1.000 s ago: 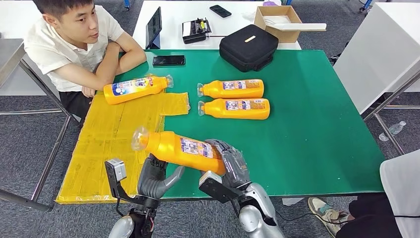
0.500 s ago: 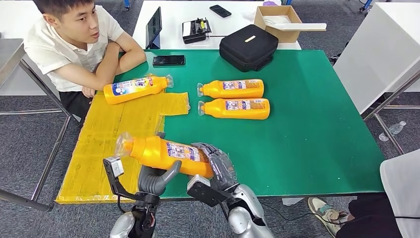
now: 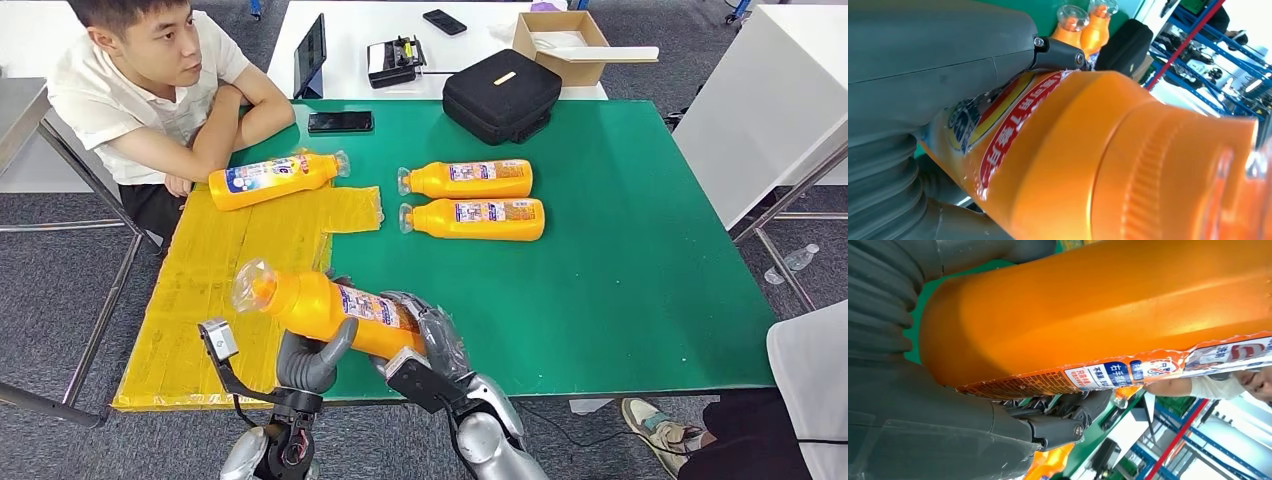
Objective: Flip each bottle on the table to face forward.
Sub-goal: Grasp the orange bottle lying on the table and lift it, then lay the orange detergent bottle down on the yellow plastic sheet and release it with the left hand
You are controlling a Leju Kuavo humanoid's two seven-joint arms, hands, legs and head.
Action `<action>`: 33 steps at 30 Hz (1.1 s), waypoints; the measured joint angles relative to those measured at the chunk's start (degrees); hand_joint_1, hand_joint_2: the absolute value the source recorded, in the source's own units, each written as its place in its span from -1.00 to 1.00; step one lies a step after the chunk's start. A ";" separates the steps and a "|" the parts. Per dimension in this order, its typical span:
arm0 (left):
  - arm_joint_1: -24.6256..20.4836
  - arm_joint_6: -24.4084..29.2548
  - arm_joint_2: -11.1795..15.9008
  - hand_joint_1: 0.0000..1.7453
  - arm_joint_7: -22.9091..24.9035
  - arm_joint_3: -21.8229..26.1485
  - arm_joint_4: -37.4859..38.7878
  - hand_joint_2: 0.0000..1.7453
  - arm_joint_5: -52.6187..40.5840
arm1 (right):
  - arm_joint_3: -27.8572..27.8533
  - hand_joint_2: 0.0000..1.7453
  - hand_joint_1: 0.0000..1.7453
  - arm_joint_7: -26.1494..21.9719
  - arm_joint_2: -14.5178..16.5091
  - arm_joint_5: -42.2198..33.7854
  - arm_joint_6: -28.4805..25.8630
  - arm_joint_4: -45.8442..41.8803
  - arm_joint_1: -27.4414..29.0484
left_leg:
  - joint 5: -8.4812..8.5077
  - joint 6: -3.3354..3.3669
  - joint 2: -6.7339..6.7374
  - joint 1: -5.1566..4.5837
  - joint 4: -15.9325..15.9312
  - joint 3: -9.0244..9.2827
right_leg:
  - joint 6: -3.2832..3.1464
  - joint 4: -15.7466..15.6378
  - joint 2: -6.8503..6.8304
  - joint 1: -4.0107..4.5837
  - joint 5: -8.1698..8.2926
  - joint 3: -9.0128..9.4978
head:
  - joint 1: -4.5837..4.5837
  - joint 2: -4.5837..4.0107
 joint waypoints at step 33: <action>1.42 27.12 -0.13 1.00 -2.75 2.40 -12.39 1.00 -72.38 | -11.85 1.00 -1.00 2.33 -0.68 10.89 -13.79 -7.66 6.89 | 0.00 0.00 0.00 -0.03 0.00 -0.05 | 0.01 -0.01 0.00 -0.02 0.01 -0.02 | 0.02 0.00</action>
